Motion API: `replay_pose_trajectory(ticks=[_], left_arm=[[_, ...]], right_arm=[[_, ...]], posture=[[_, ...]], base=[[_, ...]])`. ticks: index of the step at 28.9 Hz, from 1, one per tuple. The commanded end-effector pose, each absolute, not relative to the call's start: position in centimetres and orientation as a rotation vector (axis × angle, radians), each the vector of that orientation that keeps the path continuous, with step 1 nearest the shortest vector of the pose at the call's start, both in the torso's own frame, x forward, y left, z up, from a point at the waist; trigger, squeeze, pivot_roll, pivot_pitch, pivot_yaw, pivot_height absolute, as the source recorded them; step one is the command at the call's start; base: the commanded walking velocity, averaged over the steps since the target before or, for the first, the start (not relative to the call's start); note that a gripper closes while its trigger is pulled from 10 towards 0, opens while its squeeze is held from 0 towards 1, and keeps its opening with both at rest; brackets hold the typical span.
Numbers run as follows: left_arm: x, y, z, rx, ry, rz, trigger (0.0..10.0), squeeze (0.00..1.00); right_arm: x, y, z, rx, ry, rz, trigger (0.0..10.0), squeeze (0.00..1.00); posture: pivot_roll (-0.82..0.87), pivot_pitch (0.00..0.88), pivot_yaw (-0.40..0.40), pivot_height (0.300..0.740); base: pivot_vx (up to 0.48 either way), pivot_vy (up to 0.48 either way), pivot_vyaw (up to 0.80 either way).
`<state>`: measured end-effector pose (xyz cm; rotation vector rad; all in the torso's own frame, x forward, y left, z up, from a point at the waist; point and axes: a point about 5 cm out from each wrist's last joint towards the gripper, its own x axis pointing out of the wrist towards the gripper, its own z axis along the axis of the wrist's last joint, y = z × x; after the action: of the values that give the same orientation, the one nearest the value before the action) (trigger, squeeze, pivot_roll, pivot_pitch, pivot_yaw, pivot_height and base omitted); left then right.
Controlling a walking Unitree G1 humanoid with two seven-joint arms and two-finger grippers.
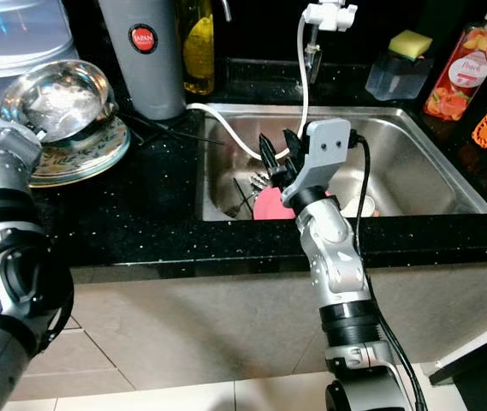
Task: Kitchen organization
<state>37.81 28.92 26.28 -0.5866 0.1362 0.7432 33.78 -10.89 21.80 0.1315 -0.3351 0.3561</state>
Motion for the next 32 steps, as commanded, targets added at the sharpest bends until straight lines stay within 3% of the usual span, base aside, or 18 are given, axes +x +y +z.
replay_pose_trajectory(ticks=[1, 3, 4, 5, 6, 11, 15, 17, 21, 29, 32], left_arm=[[38.0, 28.7, 25.5, -0.554, 0.169, 0.74, 0.0, 0.0], [38.1, 28.6, 26.7, -0.446, 0.087, 0.716, 0.5, 0.0], [38.2, 28.3, 27.4, -0.347, 0.035, 0.694, 5.2, 0.0], [38.3, 27.8, 28.1, -0.27, -0.005, 0.654, 9.3, 0.0], [38.4, 27.2, 28.6, -0.209, -0.034, 0.612, 10.0, 0.0], [38.6, 25.2, 29.0, -0.084, -0.068, 0.495, 10.0, 0.0], [38.7, 20.2, 28.8, -0.074, -0.067, 0.196, 10.0, 0.0], [38.7, 19.6, 28.8, -0.08, -0.069, 0.159, 10.0, 0.0], [38.7, 15.6, 28.1, -0.055, -0.088, -0.034, 10.0, 0.0], [38.3, 12.8, 28.0, 0.08, -0.18, -0.153, 10.0, 0.0], [38.0, 11.6, 27.6, 0.142, -0.215, -0.202, 10.0, 0.0]], right_arm=[[33.6, -11.2, 21.9, 0.138, -0.339, 0.349, 10.0, 0.0], [33.6, -11.2, 21.9, 0.141, -0.34, 0.35, 10.0, 0.0], [33.6, -11.2, 21.9, 0.142, -0.34, 0.349, 10.0, 0.0], [33.6, -11.1, 21.9, 0.143, -0.34, 0.348, 10.0, 0.0], [33.6, -11.1, 21.9, 0.144, -0.34, 0.347, 10.0, 0.0], [33.6, -11.1, 21.8, 0.146, -0.339, 0.346, 10.0, 0.0], [33.6, -11.1, 21.9, 0.152, -0.342, 0.347, 10.0, 0.0], [33.5, -11.1, 22.0, 0.152, -0.343, 0.349, 10.0, 0.0], [33.6, -9.9, 21.5, 0.253, -0.265, 0.412, 10.0, 0.0], [34.1, -9.1, 19.8, 0.36, -0.111, 0.354, 10.0, 0.0], [34.7, -10.0, 18.9, 0.326, -0.055, 0.236, 10.0, 0.0]], posture=[[0.17, 0.0, -0.045, 0.74], [0.18, 0.0, -0.044, 0.74], [0.18, 0.0, -0.044, 0.74], [0.18, 0.0, -0.043, 0.74], [0.18, 0.0, -0.043, 0.74], [0.18, 0.0, -0.043, 0.74], [0.18, 0.0, -0.043, 0.74], [0.18, 0.0, -0.043, 0.74], [0.17, 0.0, -0.036, 0.74], [0.15, 0.0, -0.03, 0.74], [0.14, 0.0, -0.024, 0.74]], base=[[0.0, 0.0, 0.0], [0.0, 0.0, 0.0], [0.0, 0.0, 0.0], [0.0, 0.0, 0.0], [0.0, 0.0, 0.0], [0.0, 0.0, 0.0], [0.0, 0.0, 0.0], [0.0, 0.0, 0.0], [0.0, 0.0, 0.0], [0.0, 0.0, 0.0], [0.0, 0.0, 0.0]])
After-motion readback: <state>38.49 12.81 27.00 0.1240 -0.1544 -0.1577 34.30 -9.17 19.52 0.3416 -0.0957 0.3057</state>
